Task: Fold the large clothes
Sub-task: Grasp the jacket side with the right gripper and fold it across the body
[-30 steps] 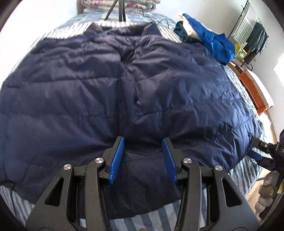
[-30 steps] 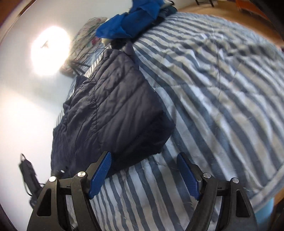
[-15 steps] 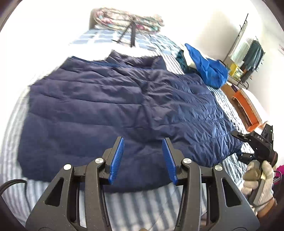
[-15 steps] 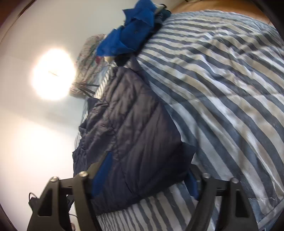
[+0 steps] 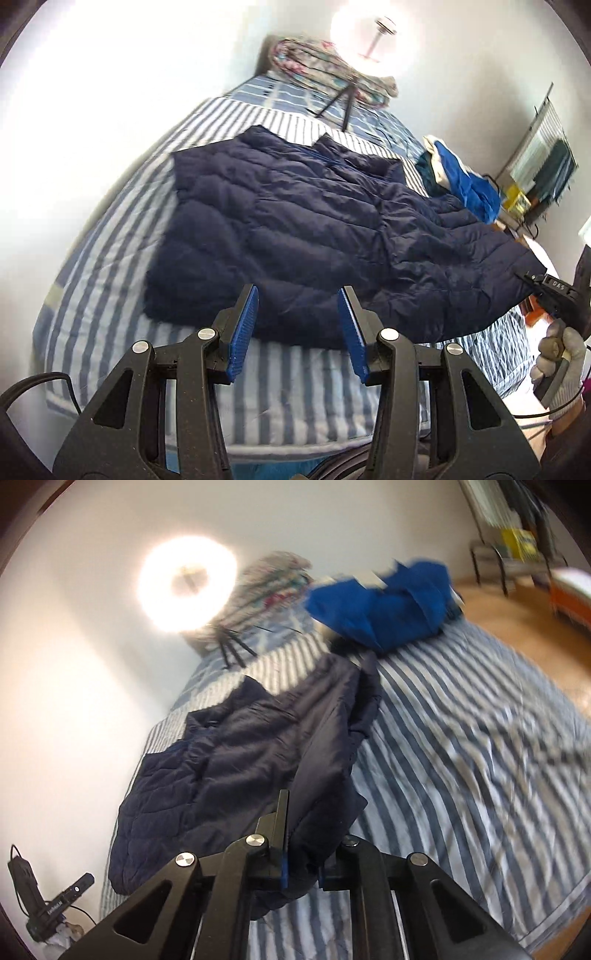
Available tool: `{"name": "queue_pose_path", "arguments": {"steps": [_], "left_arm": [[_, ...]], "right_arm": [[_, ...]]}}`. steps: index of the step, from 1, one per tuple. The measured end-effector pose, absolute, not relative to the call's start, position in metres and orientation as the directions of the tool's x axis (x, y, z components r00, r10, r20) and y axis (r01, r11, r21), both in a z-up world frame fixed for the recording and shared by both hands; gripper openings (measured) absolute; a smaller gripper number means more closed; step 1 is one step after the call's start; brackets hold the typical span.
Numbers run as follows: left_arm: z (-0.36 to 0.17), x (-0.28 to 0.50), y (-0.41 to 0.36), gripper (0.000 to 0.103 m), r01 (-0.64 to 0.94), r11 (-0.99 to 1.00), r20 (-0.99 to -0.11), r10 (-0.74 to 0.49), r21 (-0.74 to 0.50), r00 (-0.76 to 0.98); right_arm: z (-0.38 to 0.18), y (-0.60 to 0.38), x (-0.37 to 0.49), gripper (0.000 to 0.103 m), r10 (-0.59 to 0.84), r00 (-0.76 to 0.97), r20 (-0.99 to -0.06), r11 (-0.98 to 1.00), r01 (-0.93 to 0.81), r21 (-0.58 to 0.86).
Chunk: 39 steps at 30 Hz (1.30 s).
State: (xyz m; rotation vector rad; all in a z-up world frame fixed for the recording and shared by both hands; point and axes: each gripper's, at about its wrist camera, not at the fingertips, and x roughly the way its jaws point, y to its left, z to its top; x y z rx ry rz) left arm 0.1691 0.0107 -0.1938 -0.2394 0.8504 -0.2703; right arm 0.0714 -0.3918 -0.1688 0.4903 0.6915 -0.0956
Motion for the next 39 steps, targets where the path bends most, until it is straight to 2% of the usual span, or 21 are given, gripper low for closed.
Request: {"name": "queue_pose_path", "arguments": {"steps": [12,23,29,33,39], "left_arm": [[-0.198,0.127,0.055,0.046,0.080,0.927,-0.680,-0.325,-0.366,0.658],[-0.195,0.103,0.082,0.046,0.041,0.923,-0.665,-0.307,-0.383,0.681],[-0.200,0.093,0.101,0.046,0.002,0.917,-0.668,-0.293,-0.400,0.684],[-0.204,0.087,0.114,0.046,-0.029,0.915,-0.677,-0.276,-0.403,0.682],[-0.206,0.083,0.124,0.046,-0.059,0.913,-0.681,-0.256,-0.403,0.687]], "right_arm": [[-0.113,-0.305,0.107,0.007,0.154,0.809,-0.567,0.949,0.037,0.312],[-0.099,-0.188,0.151,0.006,0.309,0.769,-0.560,0.949,-0.209,0.237],[-0.117,-0.120,0.170,0.006,0.403,0.701,-0.588,0.914,-0.343,0.217],[-0.153,-0.068,0.182,0.005,0.471,0.595,-0.651,0.871,-0.430,0.238],[-0.203,-0.018,0.186,0.005,0.462,0.498,-0.734,0.848,-0.490,0.202]]}}
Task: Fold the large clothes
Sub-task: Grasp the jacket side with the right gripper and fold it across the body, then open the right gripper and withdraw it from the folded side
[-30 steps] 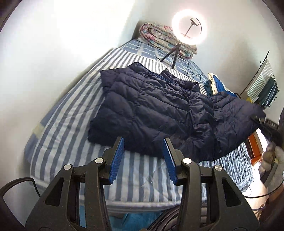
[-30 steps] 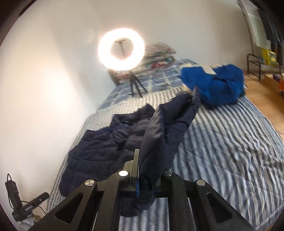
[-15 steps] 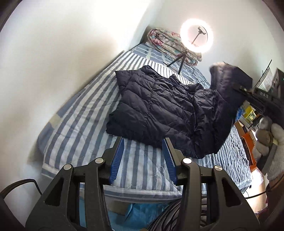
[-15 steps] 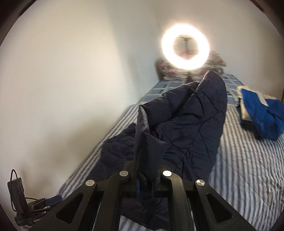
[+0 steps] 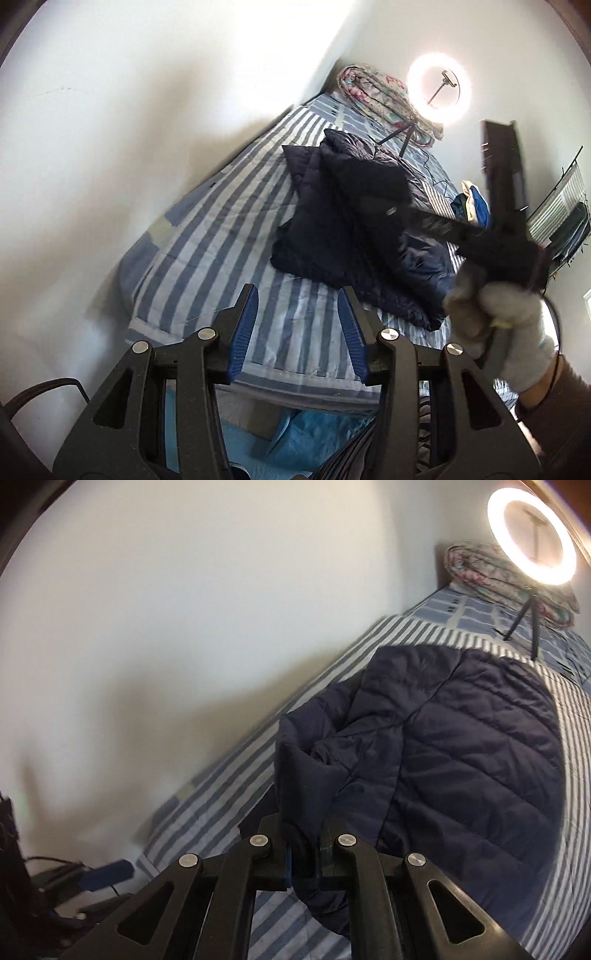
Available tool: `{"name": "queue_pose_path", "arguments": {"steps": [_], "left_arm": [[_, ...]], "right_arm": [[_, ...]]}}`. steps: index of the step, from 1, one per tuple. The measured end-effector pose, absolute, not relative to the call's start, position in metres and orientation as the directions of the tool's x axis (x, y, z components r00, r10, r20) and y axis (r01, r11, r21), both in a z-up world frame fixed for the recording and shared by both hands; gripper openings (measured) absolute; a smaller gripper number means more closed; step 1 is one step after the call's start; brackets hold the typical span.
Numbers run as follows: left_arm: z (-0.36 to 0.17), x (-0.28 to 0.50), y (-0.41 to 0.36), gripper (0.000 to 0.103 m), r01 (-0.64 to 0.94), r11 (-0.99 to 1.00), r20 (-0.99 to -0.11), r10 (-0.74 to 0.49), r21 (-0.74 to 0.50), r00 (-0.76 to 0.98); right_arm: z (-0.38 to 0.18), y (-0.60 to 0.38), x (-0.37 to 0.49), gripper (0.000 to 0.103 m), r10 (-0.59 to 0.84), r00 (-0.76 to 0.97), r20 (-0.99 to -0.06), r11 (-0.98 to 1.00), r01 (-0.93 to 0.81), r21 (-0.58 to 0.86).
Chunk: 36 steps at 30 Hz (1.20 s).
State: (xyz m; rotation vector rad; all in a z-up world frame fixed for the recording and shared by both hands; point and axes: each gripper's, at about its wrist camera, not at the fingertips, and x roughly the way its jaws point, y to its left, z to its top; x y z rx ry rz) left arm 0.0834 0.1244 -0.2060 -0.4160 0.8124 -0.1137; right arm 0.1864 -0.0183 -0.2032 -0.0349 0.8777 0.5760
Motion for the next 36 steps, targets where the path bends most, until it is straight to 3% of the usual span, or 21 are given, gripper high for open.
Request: {"name": "queue_pose_path", "arguments": {"steps": [13,17,20,36], "left_arm": [[-0.205,0.083,0.131,0.046,-0.077,0.915,-0.686,-0.240,-0.396,0.687],[-0.196,0.087,0.124,0.046,-0.054,0.920,-0.678,-0.245,-0.387,0.693],[-0.187,0.094,0.116,0.046,-0.027,0.922,-0.664,-0.257,-0.386,0.702],[-0.164,0.207,0.043,0.046,0.091,0.952,-0.636,-0.265,-0.292,0.724]], "right_arm": [[-0.226,-0.013,0.214,0.008,0.548,0.371,-0.749,0.798,-0.500,0.337],[-0.208,-0.039,0.205,0.038,0.658,0.326,-0.679,0.730,-0.497,0.469],[-0.185,-0.070,0.188,0.040,0.714,0.338,-0.613,0.683,-0.529,0.503],[-0.155,-0.234,0.220,0.041,0.461,0.621,-0.634,0.887,-0.317,0.335]]}}
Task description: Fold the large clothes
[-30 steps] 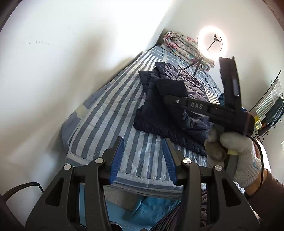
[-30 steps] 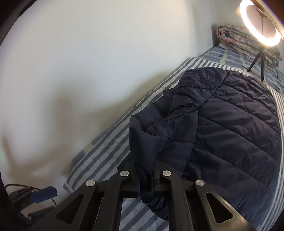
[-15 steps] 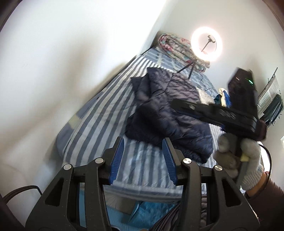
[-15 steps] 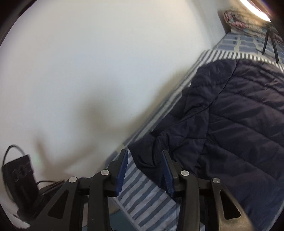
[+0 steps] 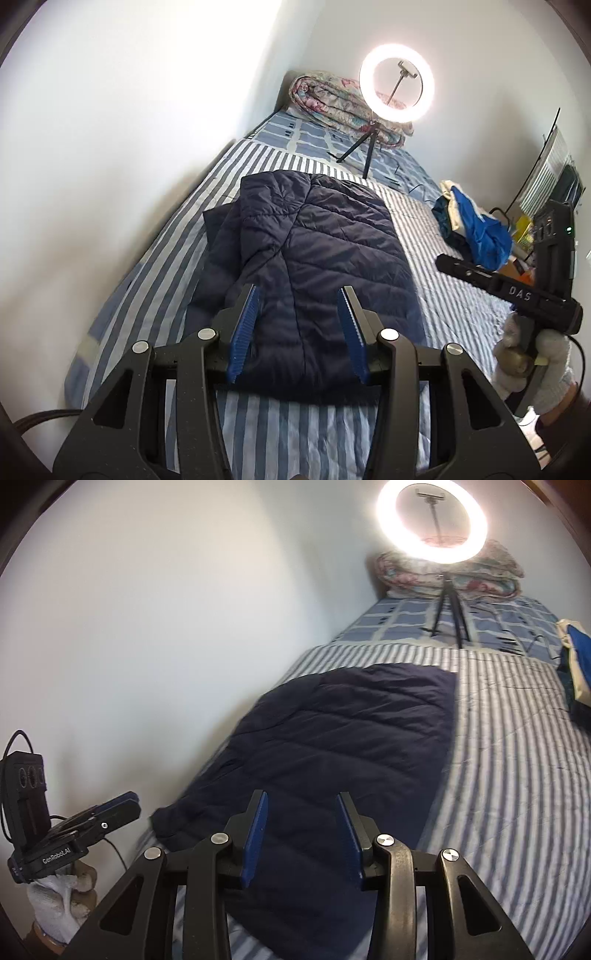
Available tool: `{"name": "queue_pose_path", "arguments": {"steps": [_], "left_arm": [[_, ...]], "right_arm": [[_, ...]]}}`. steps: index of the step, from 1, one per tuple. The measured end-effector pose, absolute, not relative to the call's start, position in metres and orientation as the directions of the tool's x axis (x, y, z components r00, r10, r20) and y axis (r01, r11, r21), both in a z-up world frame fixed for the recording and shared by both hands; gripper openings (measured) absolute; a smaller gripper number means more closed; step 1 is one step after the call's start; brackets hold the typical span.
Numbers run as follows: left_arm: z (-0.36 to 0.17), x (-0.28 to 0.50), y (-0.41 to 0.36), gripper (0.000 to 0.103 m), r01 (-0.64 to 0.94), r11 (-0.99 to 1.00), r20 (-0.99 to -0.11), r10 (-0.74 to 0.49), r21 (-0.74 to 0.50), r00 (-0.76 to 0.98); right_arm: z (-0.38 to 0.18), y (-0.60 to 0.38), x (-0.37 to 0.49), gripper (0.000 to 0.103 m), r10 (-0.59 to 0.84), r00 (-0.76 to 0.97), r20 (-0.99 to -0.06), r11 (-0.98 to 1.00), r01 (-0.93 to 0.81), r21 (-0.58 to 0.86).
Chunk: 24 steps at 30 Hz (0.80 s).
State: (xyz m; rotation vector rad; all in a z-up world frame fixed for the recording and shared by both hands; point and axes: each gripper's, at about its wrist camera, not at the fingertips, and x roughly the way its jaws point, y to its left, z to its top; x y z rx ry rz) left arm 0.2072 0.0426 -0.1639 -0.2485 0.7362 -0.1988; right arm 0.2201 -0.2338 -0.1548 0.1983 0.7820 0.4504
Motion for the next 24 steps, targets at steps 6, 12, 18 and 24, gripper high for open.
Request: {"name": "queue_pose_path", "arguments": {"steps": [6,12,18,24], "left_arm": [[-0.189,0.237,0.043,0.046,0.051,0.969,-0.683,-0.207,-0.241,0.700],[-0.237,0.245,0.052,0.046,-0.003,0.986,-0.762,-0.129,-0.170,0.634],[-0.275,0.238,0.061,0.046,-0.032,0.982,-0.788,-0.130,-0.187,0.602],[-0.282,0.233,0.063,0.046,-0.026,0.979,-0.780,-0.143,-0.200,0.610]], "right_arm": [[-0.166,-0.239,0.270,0.040,0.383,0.646,-0.660,0.924,-0.271,0.271],[-0.180,-0.233,0.314,0.040,0.306,0.656,-0.690,0.951,-0.240,0.194],[-0.216,-0.209,0.352,0.041,0.285,0.608,-0.741,0.954,-0.254,0.158],[-0.223,-0.182,0.366,0.038,0.273,0.560,-0.782,0.937,-0.340,0.084]]}}
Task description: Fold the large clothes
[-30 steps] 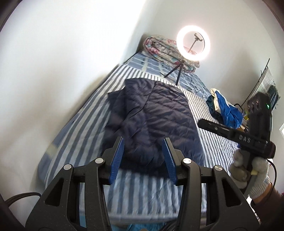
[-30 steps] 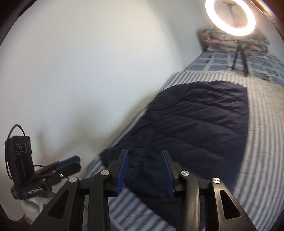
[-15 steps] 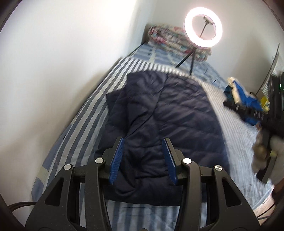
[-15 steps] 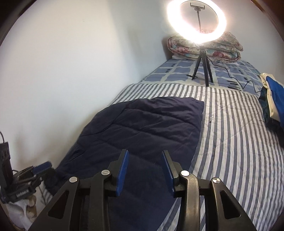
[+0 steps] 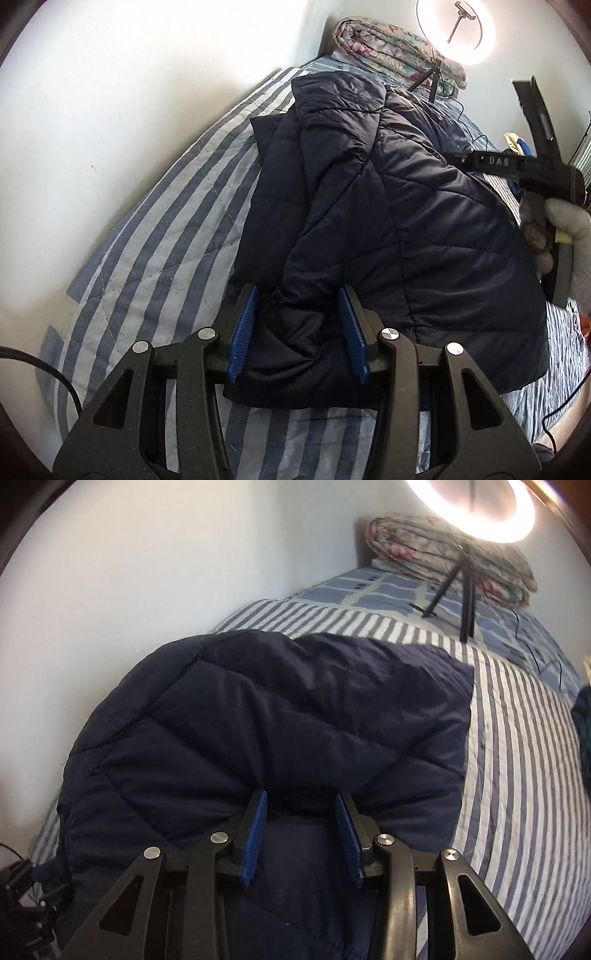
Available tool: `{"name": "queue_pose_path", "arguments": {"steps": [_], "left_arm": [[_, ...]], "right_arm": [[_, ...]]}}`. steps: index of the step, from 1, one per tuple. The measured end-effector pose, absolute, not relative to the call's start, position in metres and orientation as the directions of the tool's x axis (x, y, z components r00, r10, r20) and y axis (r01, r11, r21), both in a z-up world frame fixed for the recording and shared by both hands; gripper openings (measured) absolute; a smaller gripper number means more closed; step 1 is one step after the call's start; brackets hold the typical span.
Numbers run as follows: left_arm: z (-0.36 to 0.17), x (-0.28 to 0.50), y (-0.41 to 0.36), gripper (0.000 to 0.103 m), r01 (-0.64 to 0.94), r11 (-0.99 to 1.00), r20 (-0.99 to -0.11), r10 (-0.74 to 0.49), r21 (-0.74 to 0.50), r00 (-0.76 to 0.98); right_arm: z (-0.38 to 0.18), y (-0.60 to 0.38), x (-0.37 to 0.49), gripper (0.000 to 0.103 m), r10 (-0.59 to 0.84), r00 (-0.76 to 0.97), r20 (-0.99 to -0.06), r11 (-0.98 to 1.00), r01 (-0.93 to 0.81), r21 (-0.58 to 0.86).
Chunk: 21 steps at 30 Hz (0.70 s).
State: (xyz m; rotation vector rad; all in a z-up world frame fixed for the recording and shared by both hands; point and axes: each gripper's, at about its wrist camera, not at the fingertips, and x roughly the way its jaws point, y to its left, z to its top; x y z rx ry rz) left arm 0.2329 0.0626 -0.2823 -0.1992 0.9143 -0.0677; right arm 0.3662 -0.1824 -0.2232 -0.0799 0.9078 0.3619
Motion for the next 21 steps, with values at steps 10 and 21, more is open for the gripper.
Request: {"name": "queue_pose_path", "arguments": {"steps": [10,21], "left_arm": [[-0.281,0.218,0.069,0.046,-0.011,0.981,-0.774,-0.148,-0.196,0.615],[-0.256,0.210,0.075,0.046,0.056,0.977,-0.757,-0.195,-0.206,0.624]], "right_arm": [[-0.200,-0.203,0.410,0.066,0.305,0.589,-0.748,0.950,-0.246,0.193],[-0.185,-0.228,0.371,0.083,0.366,0.559,-0.744,0.928,-0.275,0.250]]}}
